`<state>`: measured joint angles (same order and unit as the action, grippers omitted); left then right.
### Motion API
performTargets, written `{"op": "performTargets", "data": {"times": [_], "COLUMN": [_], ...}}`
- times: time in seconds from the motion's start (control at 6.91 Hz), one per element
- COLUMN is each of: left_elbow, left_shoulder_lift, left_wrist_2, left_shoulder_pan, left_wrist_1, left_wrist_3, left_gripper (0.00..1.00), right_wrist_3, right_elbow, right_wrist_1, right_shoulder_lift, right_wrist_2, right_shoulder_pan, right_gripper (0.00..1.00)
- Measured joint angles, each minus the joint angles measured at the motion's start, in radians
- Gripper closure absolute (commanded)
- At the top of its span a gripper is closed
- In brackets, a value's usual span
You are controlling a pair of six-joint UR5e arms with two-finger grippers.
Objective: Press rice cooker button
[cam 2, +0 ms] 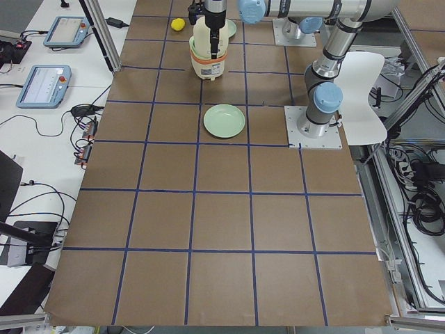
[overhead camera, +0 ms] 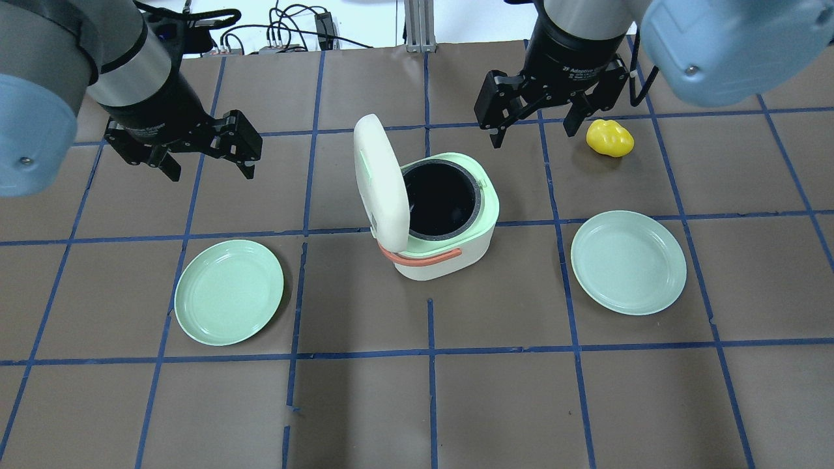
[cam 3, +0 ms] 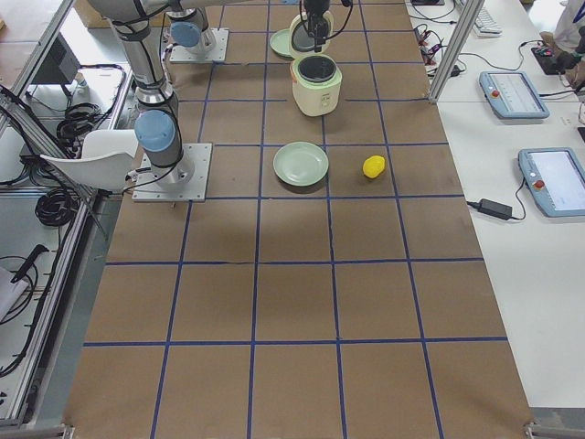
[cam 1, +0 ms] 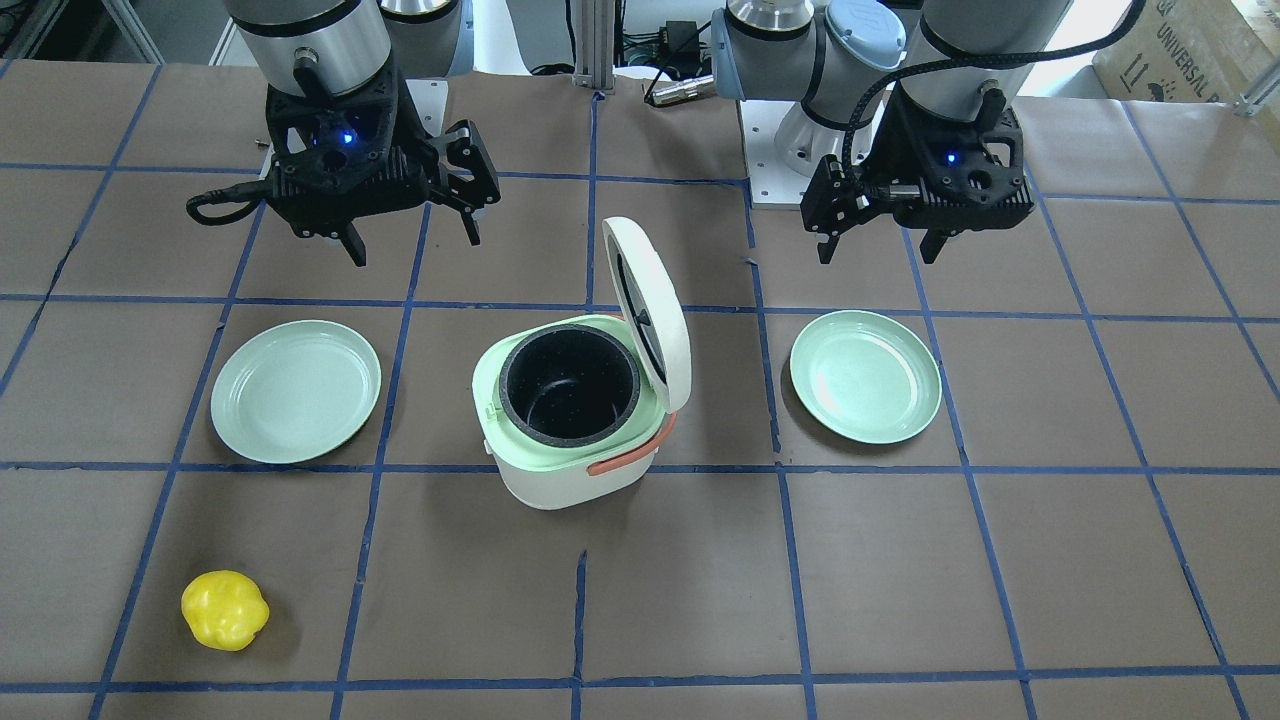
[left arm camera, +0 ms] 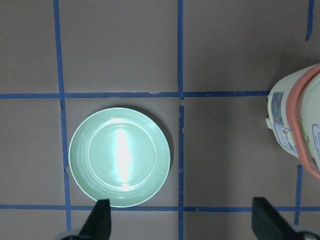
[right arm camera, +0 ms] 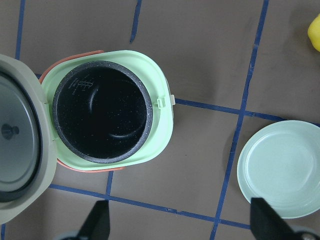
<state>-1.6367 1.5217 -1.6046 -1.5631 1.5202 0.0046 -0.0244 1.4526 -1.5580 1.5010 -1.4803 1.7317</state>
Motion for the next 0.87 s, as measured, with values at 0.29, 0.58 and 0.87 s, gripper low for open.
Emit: {"op": "performTargets", "data": {"times": [0.29, 0.58, 0.87], "left_elbow": [0.0, 0.0, 0.0], "left_shoulder_lift": [0.0, 0.0, 0.0], "left_wrist_2": [0.0, 0.0, 0.0], "left_shoulder_pan": [0.0, 0.0, 0.0], "left_wrist_1": [0.0, 0.0, 0.0], "left_wrist_3": [0.0, 0.0, 0.0], "left_gripper": [0.0, 0.0, 0.0], "right_wrist_3": [-0.009, -0.024, -0.034], "right_elbow": [0.001, -0.004, -0.005], "right_wrist_1": [-0.003, -0.001, 0.003], "right_shoulder_lift": [0.003, 0.01, 0.015], "right_wrist_2": [-0.001, -0.002, -0.001], "right_shoulder_pan": [-0.018, -0.11, -0.183], "right_gripper": [0.0, 0.0, 0.0]}}
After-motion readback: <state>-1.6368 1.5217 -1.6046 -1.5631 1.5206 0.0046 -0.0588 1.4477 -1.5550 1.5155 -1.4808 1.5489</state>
